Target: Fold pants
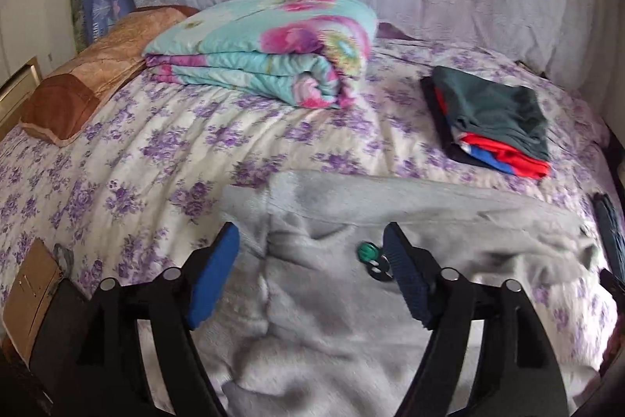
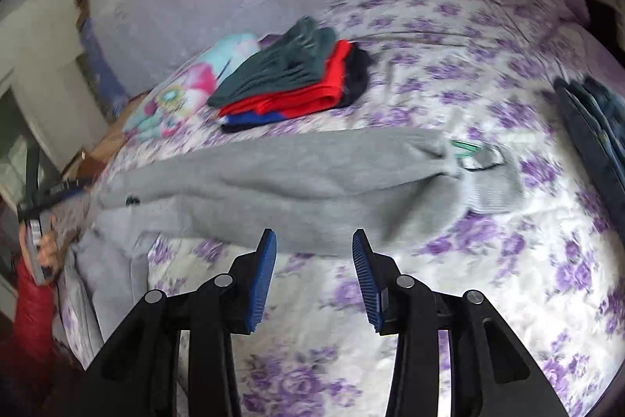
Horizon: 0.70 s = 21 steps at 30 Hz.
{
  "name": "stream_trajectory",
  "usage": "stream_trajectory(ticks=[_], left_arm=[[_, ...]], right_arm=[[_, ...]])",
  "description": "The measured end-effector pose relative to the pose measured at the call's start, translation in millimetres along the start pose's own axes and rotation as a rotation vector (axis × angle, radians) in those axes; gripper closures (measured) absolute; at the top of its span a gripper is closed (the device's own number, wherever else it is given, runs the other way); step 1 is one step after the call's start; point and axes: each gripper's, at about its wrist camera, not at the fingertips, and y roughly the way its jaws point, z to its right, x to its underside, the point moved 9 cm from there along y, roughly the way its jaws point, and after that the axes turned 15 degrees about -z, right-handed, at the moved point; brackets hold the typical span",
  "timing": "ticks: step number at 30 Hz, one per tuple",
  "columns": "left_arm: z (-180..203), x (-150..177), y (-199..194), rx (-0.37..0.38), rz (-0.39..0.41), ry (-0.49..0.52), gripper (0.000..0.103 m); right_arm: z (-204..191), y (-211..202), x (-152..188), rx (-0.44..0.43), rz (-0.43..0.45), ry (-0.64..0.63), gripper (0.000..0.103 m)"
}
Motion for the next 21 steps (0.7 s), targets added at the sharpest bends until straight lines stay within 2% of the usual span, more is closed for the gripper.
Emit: stream_trajectory(ticks=[2,5,7,10,15,16,17,18,21], left_arm=[[25.0,15.4,-5.0,0.013,-0.016,0.089,0.027],[36.1,32.9,-6.9,-0.108,0.01,0.155,0.025],[26.5,45.0,-0.5,-0.117,-0.019,0.138,0.024],[-4.1,66.3,7.9,-0.064,-0.108,0.05,0.024],[-57.7,105.6,-18.2,-0.021,-0.126,-0.067,0.024],[-66.8,114.5,-24.2,-0.008,-0.131,-0.089,0.024],[-74.9,123.8,-29.0,0.007,-0.138,-0.108,0.024],[-82.4,133.4,-32.1,0.022,-0.148,-0.128,0.024],[-94.6,157.1,-29.2,0.081,-0.188,-0.186,0.023]], right_arm=[[-48.1,10.7,-7.5,0.046,-0.018,-0.186,0.061],[-111.9,26.8,-17.9,0.024,-0.043,-0.393,0.061],[-145.8,39.9,-26.5,0.04,-0.039,-0.502,0.061],[-181.2,60.3,-41.2,0.037,-0.04,-0.581,0.061],[-199.4,95.7,-43.3,0.156,-0.057,-0.711,0.065],[-199.0,100.4,-40.4,0.163,-0.066,-0.719,0.076],[-197.3,102.2,-37.5,0.173,-0.072,-0.723,0.081],[-196.7,103.3,-34.0,0.176,-0.074,-0.723,0.094],[-199.9,94.6,-23.6,0.132,-0.09,-0.712,0.095]])
